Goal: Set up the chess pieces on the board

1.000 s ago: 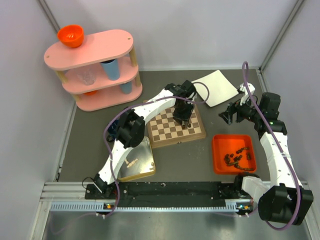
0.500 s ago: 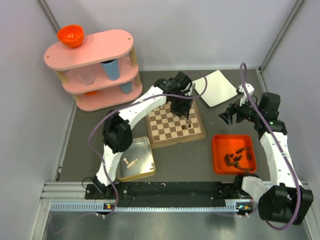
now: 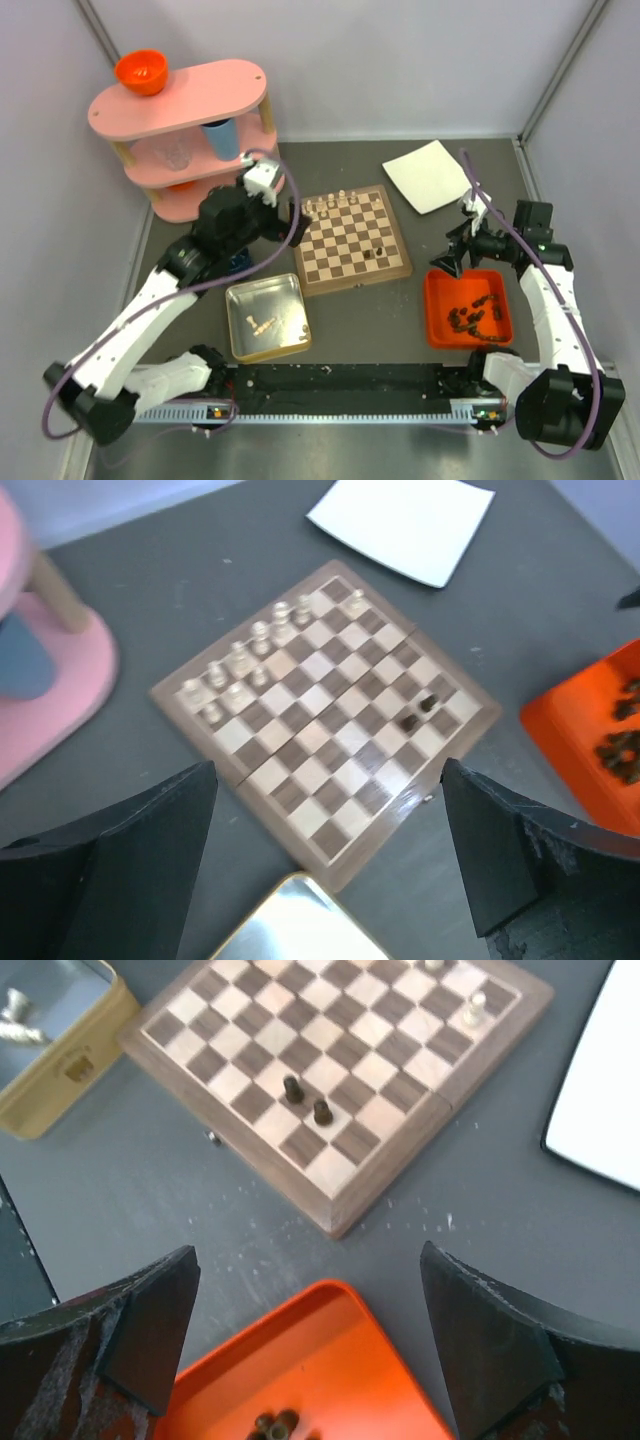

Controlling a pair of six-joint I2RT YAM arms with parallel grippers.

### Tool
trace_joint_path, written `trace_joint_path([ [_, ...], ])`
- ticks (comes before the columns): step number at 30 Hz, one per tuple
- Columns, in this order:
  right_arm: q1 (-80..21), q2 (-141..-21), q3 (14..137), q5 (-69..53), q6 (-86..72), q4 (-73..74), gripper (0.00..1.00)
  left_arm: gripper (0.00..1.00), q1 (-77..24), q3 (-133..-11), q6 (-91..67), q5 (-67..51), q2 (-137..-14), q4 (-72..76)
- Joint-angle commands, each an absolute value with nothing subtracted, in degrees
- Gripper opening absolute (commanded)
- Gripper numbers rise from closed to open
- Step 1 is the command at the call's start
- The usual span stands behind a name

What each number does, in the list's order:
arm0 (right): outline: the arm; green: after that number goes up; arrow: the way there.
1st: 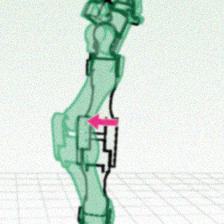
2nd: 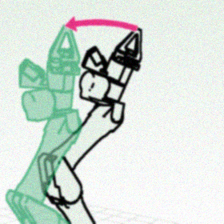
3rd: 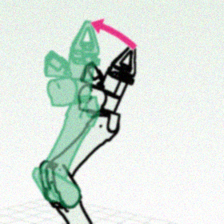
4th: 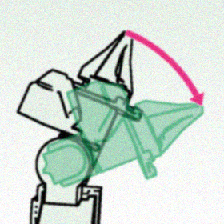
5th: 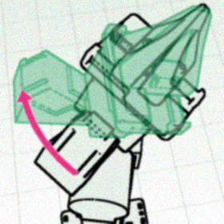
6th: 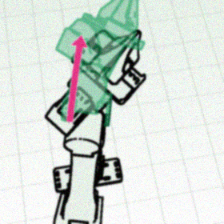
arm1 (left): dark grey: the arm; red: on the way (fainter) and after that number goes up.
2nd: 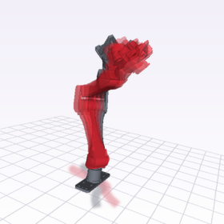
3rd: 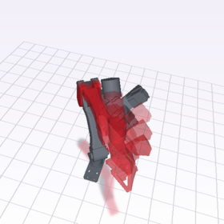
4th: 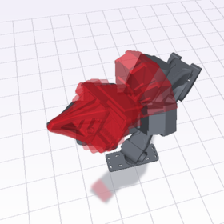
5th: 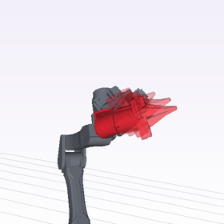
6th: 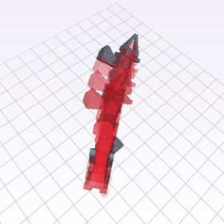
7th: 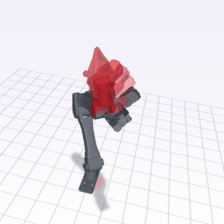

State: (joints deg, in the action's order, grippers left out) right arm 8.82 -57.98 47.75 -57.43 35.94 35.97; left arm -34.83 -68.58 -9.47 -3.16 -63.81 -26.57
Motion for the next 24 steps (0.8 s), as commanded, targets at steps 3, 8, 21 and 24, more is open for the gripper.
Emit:
trace_joint_path([
  [3,9.4,-58.3,54.0,-40.5,47.9,55.5,0.89,0.99,-34.3,-49.3,2.5,6.6,-46.0,-13.3],
  [8,9.5,-59.1,49.4,-28.5,53.8,60.7,0.70,0.99,-34.3,-43.2,4.8,7.0,-41.0,-11.1],
  [21,6.1,-63.3,42.5,-28.9,63.6,61.4,0.50,0.99,-34.3,-42.9,4.7,9.1,-38.9,-11.3],
  [24,5.0,-64.2,41.9,-27.8,60.8,58.9,0.46,0.99,-34.3,-43.0,4.7,8.9,-38.9,-11.4],
])
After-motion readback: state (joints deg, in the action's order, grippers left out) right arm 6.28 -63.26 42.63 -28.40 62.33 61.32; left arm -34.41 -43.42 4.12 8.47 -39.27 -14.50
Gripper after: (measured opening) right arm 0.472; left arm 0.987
